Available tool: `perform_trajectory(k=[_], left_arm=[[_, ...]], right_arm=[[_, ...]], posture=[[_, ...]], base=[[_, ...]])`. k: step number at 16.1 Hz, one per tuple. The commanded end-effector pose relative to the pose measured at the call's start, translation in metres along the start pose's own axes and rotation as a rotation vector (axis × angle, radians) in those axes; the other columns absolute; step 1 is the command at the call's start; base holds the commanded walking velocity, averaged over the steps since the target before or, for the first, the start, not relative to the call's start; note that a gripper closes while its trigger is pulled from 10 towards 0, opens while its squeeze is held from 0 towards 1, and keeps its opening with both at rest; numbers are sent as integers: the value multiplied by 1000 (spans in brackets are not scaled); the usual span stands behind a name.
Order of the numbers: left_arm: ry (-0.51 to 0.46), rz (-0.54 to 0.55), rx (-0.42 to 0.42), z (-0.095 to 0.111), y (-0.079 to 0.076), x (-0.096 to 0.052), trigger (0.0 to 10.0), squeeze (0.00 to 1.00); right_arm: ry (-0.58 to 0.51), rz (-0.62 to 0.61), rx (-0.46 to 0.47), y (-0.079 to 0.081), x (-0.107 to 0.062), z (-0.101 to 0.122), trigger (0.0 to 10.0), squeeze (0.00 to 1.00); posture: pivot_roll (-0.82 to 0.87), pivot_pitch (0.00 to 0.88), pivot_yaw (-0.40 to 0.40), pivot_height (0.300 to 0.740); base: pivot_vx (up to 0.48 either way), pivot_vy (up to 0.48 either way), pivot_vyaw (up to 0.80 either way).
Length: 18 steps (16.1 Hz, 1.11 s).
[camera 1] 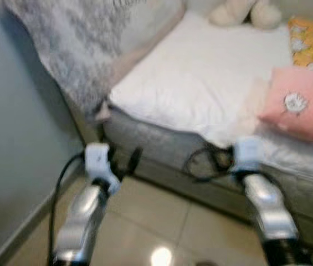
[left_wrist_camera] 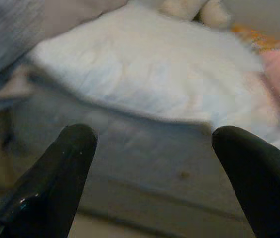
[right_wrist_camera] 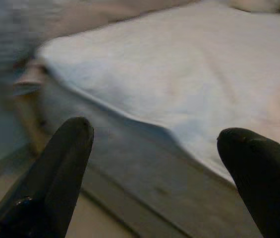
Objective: Clean up the room
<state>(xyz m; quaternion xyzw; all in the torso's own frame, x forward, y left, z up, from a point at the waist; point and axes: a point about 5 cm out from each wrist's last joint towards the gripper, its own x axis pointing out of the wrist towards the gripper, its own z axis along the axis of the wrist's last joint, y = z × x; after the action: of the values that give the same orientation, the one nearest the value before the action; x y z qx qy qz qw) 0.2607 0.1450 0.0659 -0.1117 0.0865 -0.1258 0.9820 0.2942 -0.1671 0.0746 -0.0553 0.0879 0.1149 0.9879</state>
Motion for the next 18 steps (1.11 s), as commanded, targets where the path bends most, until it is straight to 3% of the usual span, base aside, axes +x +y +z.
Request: perform_trajectory(k=[1,5,7,11,13,14,16,18], left_arm=[[-17,2,10,1,-4,2,10000,0],[-29,-22,15,-1,-5,1,10000,0],[-48,-71,33,4,-10,7,10000,0],[-47,-126,56,6,-13,14,10000,0],[-77,-122,33,10,-13,16,10000,0],[-71,-95,46,10,-9,18,10000,0],[-71,-66,76,10,-4,18,10000,0],[-67,-56,86,10,0,17,10000,0]], right_arm=[[-7,7,-12,-5,4,7,10000,0],[-25,31,0,7,11,10,10000,0],[-39,29,9,12,14,12,10000,0],[-53,-1,-4,10,15,15,10000,0],[-51,-23,3,6,12,13,10000,0],[-43,-38,14,3,10,9,10000,294],[-63,-56,46,0,6,7,10000,1000],[-87,-87,84,-4,3,8,10000,1000]], posture=[[-202,0,24,740],[-188,0,39,740],[-200,0,69,740],[-230,0,103,740],[-234,0,104,740],[-234,0,101,740],[-227,0,97,740],[-218,0,95,740]], base=[[0,0,0],[0,0,0],[0,-433,0],[0,-431,-477],[0,0,-613],[0,0,-587],[0,0,-594],[0,0,-628]])
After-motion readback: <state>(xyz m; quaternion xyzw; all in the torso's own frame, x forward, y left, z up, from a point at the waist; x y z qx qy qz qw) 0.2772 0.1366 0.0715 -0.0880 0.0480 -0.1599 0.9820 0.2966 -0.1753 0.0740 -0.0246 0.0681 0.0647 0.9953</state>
